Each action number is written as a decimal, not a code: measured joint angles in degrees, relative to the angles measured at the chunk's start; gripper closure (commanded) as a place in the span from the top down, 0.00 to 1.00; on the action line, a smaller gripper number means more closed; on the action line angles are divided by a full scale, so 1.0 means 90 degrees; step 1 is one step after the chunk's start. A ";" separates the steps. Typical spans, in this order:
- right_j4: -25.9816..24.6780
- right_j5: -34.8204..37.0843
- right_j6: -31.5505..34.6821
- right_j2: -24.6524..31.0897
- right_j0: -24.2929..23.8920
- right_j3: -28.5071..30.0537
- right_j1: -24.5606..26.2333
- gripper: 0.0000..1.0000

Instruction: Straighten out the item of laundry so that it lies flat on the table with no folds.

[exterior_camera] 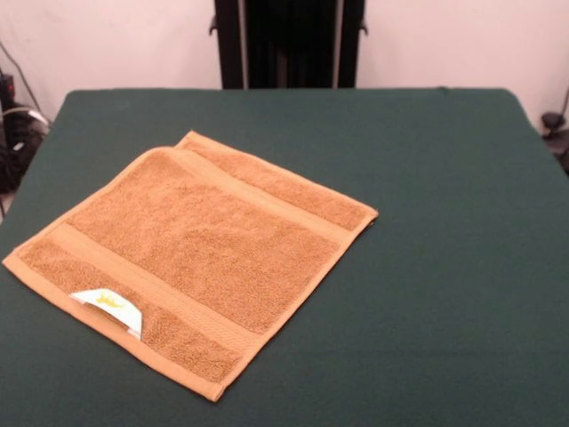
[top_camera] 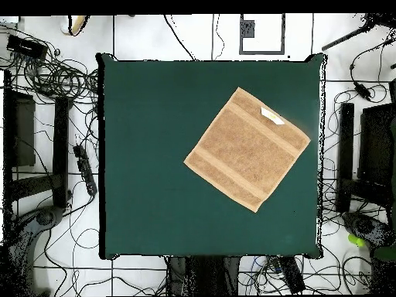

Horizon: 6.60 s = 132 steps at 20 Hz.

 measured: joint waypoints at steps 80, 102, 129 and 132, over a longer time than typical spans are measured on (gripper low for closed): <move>0.0262 0.0839 -0.0130 -0.0063 0.0102 -0.0533 0.0606 0.00; 0.0075 0.2367 -0.0294 -0.0167 0.0173 -0.1907 0.0249 0.00; 0.1006 -0.1023 -0.0314 -0.0166 -0.0685 0.0417 0.0008 0.00; 0.0795 -0.0112 -0.0315 -0.0163 -0.0606 -0.0013 0.0102 0.00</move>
